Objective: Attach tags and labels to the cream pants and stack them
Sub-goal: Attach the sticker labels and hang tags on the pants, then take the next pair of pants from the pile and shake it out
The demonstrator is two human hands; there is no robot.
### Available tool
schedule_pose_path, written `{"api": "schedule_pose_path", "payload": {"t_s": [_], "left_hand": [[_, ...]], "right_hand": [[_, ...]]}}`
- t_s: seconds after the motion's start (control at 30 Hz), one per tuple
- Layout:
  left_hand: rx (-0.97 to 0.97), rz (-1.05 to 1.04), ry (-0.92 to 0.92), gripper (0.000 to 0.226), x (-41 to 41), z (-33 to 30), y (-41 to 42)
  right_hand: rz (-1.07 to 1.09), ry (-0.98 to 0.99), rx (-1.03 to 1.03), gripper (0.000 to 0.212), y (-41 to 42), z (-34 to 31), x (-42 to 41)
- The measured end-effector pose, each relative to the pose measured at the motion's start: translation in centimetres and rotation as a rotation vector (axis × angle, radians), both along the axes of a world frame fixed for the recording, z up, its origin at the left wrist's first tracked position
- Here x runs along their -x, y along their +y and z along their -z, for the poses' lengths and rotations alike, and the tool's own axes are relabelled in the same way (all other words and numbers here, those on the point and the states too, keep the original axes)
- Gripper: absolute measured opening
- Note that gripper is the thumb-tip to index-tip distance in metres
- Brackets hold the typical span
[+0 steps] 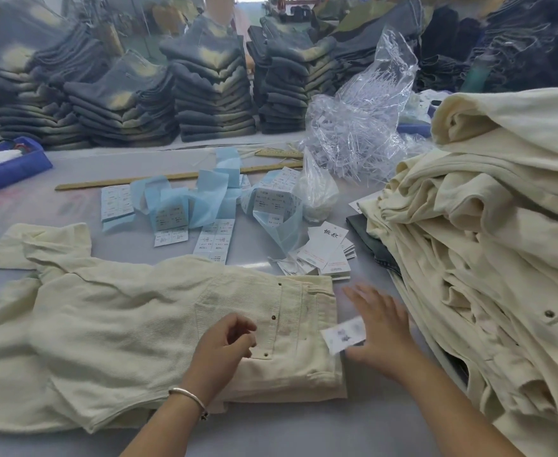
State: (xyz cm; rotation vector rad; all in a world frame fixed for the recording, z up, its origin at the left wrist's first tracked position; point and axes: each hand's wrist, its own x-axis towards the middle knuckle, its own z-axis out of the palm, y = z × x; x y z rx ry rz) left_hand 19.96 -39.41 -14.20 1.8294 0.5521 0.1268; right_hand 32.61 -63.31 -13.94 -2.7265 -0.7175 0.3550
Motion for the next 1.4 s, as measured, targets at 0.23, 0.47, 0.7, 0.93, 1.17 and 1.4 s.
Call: {"api": "schedule_pose_path", "payload": {"t_s": [0.23,0.47,0.7,0.93,1.17,1.4], "left_hand": [[-0.472,-0.329,0.041,0.018,5.1,-0.1,9.1],[-0.222,-0.67,0.477,0.025,14.7,2.6,21.6],[0.525,-0.68,0.282,0.032,15.8,4.2,24.1],[0.93,-0.53,0.135,0.034,11.8,1.9,21.5],[0.875,-0.351,-0.246,0.062,10.7,-6.6,23.5],[-0.101,-0.45,-0.363,0.06,12.1,-14.8,22.9]], "right_hand": [[-0.08,0.17,-0.413,0.065,8.9,-0.4,1.3],[-0.088,0.17,-0.201,0.096,21.0,0.9,1.2],[-0.074,0.17,0.147,0.113,26.6,1.0,-1.4],[-0.134,0.136,0.202,0.069,27.5,-1.2,-1.4],[-0.149,0.336,-0.168,0.033,27.6,-10.1,-1.7],[-0.278,0.523,-0.618,0.061,25.6,-14.8,-1.5]]}}
